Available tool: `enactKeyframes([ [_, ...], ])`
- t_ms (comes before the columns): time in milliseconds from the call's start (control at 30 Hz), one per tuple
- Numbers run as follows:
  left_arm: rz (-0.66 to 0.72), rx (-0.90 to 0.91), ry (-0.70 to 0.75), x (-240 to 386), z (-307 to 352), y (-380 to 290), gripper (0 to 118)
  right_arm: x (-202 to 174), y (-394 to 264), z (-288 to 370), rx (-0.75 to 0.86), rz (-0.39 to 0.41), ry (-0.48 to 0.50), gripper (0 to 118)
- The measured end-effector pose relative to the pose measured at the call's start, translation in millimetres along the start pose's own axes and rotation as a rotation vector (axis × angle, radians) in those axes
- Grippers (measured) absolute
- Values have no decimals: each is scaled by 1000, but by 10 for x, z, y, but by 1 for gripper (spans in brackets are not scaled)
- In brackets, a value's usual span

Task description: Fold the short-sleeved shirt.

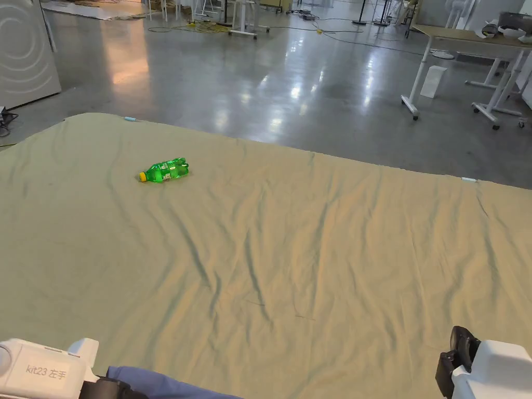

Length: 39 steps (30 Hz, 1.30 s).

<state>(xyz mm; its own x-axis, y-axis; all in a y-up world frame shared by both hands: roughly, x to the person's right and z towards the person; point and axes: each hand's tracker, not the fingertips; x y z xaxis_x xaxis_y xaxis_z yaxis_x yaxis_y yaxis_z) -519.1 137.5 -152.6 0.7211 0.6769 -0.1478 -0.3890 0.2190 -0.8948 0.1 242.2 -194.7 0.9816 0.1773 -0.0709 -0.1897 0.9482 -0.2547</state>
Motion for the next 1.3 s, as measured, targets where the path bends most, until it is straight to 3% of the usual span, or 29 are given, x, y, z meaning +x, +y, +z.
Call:
enactKeyframes([
  [200,-15,72,119,-122,620,288,10,10,-7,17,-11,7,10,0],
  [433,-47,93,417,301,983,139,10,-22,-56,7,-12,17,32,0],
  [567,-6,97,364,636,879,-23,10,-37,-102,-16,-19,0,45,0],
  [700,19,90,158,696,747,-20,10,-33,-119,-2,-22,-2,47,0],
  [800,9,63,87,901,546,-74,10,-13,-122,19,-21,3,43,0],
  [1100,-45,-128,124,1295,-603,-269,11,109,-142,71,-28,-19,23,0],
  [1300,-10,-141,282,1370,-1203,-285,11,167,-199,88,-32,-31,15,0],
])
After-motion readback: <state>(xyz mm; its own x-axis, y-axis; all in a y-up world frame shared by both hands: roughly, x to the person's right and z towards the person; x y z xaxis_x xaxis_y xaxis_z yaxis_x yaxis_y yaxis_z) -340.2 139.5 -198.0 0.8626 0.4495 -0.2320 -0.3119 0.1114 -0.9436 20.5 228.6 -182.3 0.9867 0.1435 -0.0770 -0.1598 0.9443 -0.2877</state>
